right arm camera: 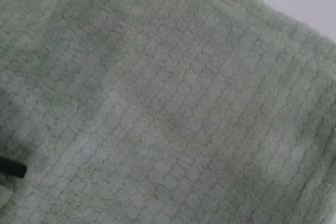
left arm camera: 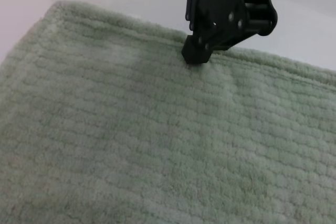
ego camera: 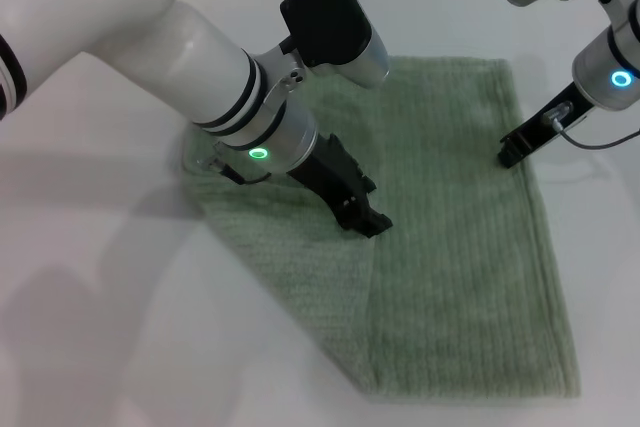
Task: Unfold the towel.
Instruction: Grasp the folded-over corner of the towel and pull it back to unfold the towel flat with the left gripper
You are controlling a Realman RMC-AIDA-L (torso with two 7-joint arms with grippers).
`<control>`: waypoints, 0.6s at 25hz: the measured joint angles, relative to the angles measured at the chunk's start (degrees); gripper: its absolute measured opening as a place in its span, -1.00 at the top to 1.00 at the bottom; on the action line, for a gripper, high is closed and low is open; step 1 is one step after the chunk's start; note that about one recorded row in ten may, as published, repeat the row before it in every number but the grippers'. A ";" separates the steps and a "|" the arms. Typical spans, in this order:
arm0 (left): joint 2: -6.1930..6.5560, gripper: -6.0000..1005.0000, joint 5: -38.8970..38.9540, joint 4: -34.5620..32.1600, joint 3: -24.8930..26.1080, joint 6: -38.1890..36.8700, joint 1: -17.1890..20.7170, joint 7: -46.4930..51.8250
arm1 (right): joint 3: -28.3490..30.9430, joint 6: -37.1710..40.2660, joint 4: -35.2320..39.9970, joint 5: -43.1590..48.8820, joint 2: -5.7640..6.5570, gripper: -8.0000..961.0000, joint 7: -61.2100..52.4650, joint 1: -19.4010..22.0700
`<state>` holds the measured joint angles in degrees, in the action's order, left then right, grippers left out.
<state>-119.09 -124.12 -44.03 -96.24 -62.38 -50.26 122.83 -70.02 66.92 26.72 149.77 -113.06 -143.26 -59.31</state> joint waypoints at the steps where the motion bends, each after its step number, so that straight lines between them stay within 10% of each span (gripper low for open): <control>1: 0.00 -0.23 -0.06 0.00 -0.03 -0.13 -0.06 0.01 | -0.04 -0.04 0.00 0.00 0.01 0.98 0.00 -0.05; 15: 0.03 0.69 0.11 0.57 -0.14 -1.37 -0.71 -0.46 | -0.12 -0.49 -0.62 0.00 0.04 0.98 0.00 -0.10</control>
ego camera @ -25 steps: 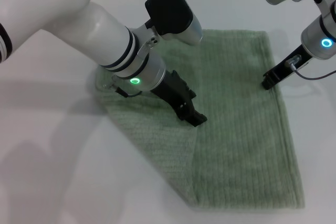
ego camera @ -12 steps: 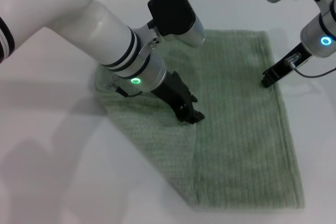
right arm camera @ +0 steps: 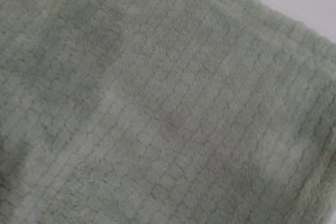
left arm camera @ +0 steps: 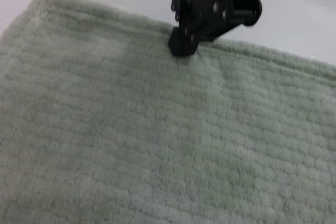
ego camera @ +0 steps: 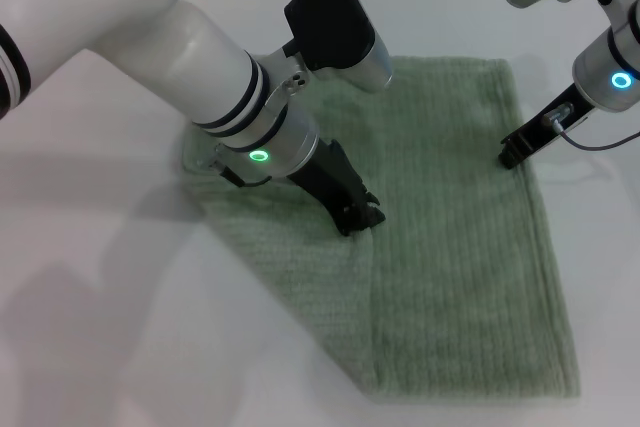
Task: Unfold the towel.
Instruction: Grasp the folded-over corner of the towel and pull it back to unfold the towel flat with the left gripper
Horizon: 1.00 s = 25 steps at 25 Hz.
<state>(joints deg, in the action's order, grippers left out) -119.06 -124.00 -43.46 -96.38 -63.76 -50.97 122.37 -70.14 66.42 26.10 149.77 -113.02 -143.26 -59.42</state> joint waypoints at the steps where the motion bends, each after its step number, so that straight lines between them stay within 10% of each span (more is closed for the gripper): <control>1: 0.03 0.70 0.07 -0.17 0.07 -0.03 0.06 -0.01 | 0.00 -0.02 -0.03 0.00 0.00 0.98 0.00 0.00; 25: 0.99 0.85 -1.08 -11.18 9.30 -10.73 4.99 -1.74 | -0.08 -0.16 -0.09 0.00 0.00 0.98 0.16 0.27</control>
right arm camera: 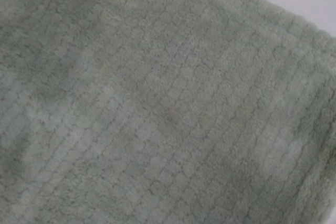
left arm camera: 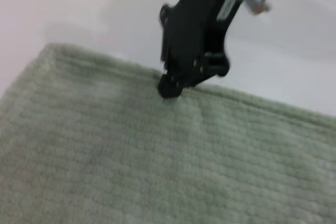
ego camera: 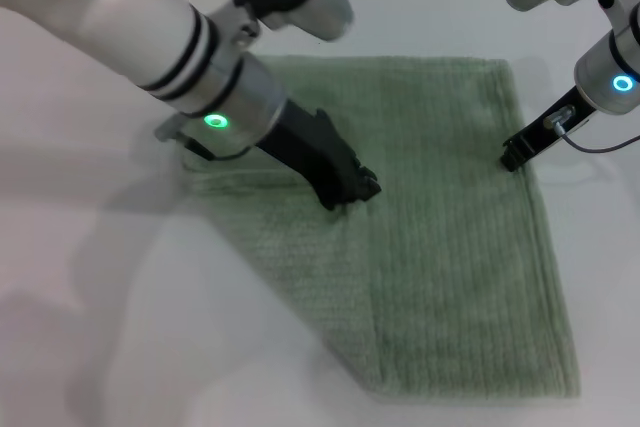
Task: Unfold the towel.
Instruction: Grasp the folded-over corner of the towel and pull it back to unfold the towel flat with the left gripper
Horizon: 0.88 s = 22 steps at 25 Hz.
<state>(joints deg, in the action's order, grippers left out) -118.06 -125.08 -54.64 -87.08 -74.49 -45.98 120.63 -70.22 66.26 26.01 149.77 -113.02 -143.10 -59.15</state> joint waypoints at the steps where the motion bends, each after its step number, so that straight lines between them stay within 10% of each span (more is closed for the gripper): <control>1: 0.00 0.85 0.00 0.00 0.00 0.00 0.00 0.00 | 0.00 0.00 -0.05 0.00 0.00 0.98 0.01 0.00; 7: 0.13 0.86 -1.40 -6.53 8.42 -9.13 2.70 -4.21 | -0.06 0.00 -0.08 0.00 0.00 0.98 0.02 -0.11; 22: 0.24 0.85 -4.95 -7.91 10.19 -15.46 3.06 -5.75 | -0.09 -0.01 -0.08 0.00 -0.01 0.98 0.01 -0.26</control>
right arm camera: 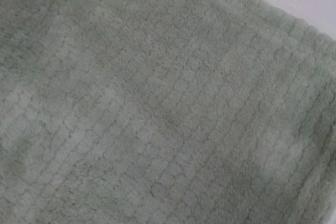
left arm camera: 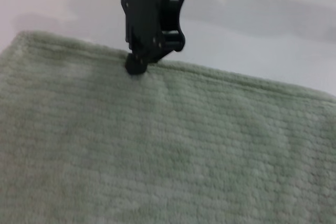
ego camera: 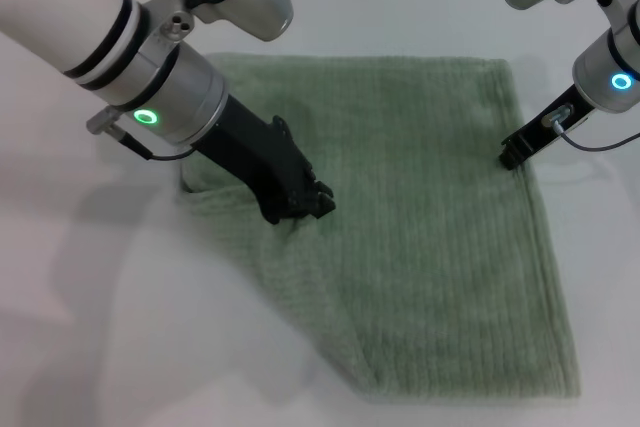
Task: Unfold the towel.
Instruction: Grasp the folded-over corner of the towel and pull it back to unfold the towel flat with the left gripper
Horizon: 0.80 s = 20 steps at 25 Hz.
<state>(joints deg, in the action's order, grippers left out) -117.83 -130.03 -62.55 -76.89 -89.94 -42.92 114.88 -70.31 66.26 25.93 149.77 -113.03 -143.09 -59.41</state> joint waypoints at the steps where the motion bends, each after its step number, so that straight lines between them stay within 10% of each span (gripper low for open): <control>1: -0.02 0.85 -0.48 -0.11 0.52 -0.72 0.03 -0.10 | 0.00 0.00 0.00 0.00 0.00 0.98 0.00 0.00; 20: -0.14 0.86 -4.12 -4.82 3.33 -7.69 2.53 0.29 | 0.00 -0.18 0.00 0.00 0.00 0.98 0.00 0.00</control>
<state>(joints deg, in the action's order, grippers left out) -117.97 -134.15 -67.36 -73.56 -97.63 -40.39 115.17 -70.31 66.08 25.93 149.76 -113.03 -143.09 -59.42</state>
